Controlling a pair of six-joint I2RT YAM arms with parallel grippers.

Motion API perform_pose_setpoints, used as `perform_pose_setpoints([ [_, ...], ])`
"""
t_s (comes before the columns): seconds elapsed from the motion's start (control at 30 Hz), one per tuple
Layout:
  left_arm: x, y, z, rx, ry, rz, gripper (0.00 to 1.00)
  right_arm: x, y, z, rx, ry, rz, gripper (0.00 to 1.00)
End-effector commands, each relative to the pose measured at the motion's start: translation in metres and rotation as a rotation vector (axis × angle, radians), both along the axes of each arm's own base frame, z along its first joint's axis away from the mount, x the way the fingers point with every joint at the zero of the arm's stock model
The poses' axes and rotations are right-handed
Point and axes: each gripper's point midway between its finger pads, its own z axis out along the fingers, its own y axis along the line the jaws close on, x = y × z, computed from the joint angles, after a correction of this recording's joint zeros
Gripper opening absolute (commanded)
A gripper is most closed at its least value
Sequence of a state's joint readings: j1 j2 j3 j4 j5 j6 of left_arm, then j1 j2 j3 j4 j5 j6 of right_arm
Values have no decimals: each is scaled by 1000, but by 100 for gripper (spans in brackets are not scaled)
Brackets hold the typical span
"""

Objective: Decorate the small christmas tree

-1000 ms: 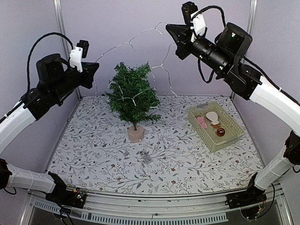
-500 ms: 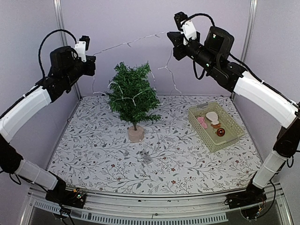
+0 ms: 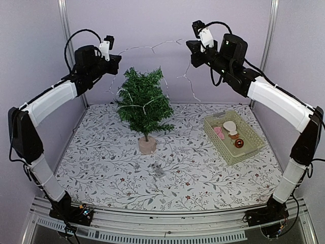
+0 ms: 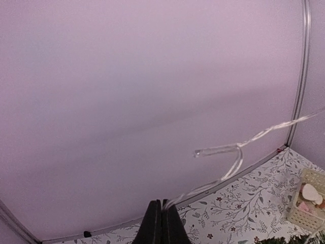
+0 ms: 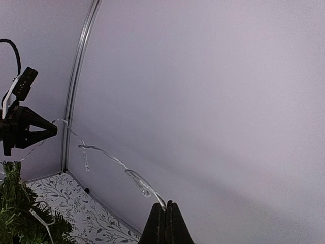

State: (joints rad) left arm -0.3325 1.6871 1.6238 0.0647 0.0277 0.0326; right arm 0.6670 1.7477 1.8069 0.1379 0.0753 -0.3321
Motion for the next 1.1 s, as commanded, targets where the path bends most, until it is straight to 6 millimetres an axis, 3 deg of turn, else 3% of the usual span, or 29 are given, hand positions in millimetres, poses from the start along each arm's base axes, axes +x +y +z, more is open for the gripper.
perform_pose_setpoints([
  [0.0,12,-17,4,-14,-20,-101,0,15,-13,-11,18,22,-28,0],
  [0.3,29,-40,-18,-15,54,-196,1,23,-51,-43,2,98,-86,0],
  [0.53,27,-32,5,-25,17,-153,38,4,-49,-68,-22,179,0,0],
  [0.77,17,-15,15,-16,44,-94,57,3,-73,-102,-56,282,-101,0],
  [0.9,11,-25,1,-8,90,-160,57,3,-76,-118,-60,333,-92,0],
  [1.0,0,-44,-13,-7,129,-294,42,3,-67,-118,-48,340,-44,0],
  [1.07,-8,-56,-23,7,165,-385,37,3,-59,-116,-38,346,-3,0],
])
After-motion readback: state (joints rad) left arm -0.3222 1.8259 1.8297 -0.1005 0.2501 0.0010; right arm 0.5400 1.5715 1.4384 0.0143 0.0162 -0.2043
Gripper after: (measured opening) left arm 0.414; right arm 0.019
